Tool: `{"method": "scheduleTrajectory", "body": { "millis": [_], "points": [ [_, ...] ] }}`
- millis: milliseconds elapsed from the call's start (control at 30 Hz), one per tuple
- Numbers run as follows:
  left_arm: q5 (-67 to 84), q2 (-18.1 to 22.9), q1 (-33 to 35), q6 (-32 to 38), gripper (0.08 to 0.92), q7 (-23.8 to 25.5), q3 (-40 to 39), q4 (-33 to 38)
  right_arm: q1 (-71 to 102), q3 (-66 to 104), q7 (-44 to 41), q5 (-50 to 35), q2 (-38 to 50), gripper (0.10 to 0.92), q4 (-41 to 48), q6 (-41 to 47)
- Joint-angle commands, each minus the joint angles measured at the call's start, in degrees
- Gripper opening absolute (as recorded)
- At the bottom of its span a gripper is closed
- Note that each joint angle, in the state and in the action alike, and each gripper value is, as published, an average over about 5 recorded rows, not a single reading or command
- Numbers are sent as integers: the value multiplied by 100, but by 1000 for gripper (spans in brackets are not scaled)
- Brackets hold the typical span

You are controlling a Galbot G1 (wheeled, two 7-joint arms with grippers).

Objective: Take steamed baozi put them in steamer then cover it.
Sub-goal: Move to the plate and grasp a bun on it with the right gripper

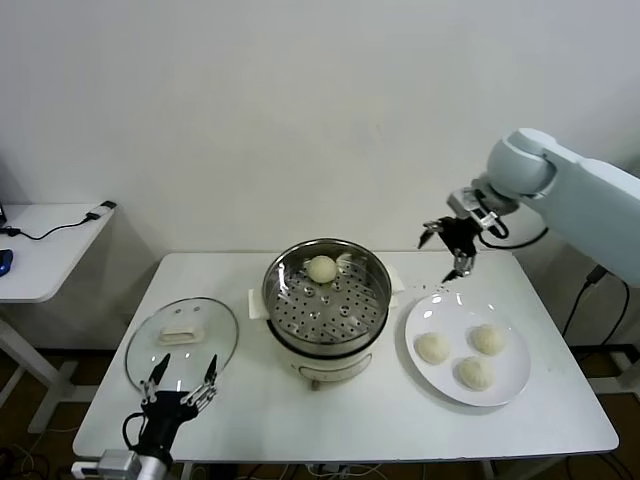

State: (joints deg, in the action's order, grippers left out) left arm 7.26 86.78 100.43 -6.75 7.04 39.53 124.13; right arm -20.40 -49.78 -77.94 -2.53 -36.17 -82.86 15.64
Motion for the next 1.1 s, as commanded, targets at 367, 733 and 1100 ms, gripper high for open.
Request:
{"method": "scheduleTrajectory", "body": {
  "millis": [367,733,1100],
  "points": [
    [4,-20,47,-60,823,25,24,-115,3122,1990,809,1265,-137,823,102,909],
    [40,-13,-12,-110,823,85,62,-181,3509,2186,839,1515,-577,823,588,495],
    [53,8,-26,-121,823,90,62,-187,3616,2240,905,1751,-798,823,789,379]
  ]
}}
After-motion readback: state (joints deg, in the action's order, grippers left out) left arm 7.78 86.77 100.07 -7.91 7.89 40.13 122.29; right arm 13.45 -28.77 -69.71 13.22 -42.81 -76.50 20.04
